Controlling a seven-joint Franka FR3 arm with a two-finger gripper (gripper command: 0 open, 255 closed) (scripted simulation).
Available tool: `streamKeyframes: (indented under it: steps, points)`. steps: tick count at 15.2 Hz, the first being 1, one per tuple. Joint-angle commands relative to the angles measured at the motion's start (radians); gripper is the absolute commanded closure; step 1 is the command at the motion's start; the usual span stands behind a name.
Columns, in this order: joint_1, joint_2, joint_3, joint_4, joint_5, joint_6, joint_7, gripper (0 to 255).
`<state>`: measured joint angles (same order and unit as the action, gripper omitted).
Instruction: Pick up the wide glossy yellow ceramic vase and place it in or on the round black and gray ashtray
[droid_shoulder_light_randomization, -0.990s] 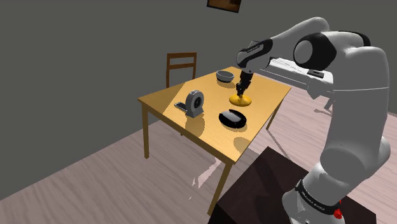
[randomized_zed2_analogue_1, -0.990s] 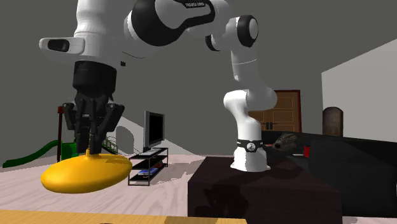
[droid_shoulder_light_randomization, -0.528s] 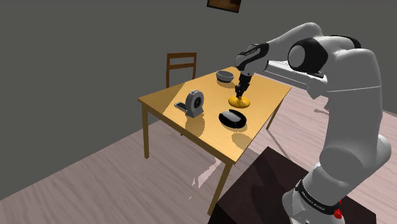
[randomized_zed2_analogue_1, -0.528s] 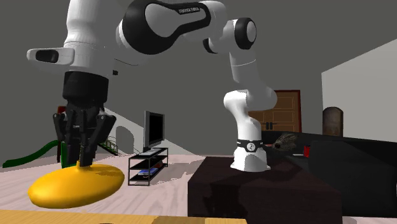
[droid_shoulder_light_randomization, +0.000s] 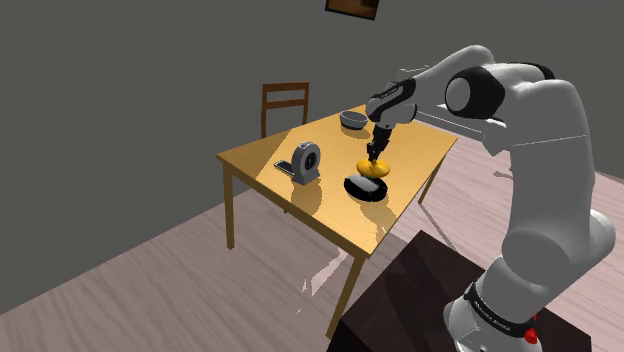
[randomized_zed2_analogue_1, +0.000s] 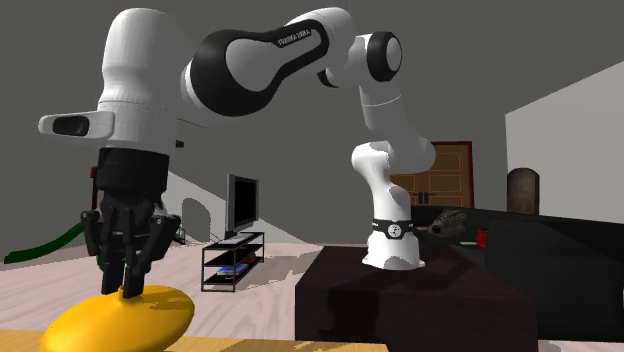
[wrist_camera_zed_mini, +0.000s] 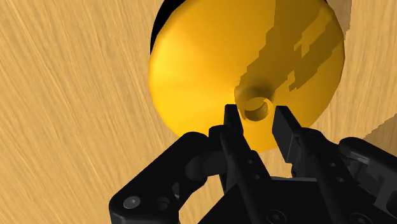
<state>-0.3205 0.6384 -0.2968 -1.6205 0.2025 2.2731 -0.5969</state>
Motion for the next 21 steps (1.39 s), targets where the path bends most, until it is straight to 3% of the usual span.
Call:
streamKeyframes:
  steps: [1, 7, 15, 16, 21]
  points:
    - [-0.003, 0.016, 0.004, -0.003, 0.005, 0.020, -0.003, 255]
    - [-0.012, 0.075, 0.018, -0.005, 0.022, 0.079, -0.012, 255]
    - [-0.012, 0.075, 0.018, -0.005, 0.022, 0.079, -0.012, 255]
    - [-0.012, 0.075, 0.018, -0.005, 0.022, 0.079, -0.012, 0]
    - [-0.012, 0.074, 0.018, -0.005, 0.022, 0.079, -0.012, 0]
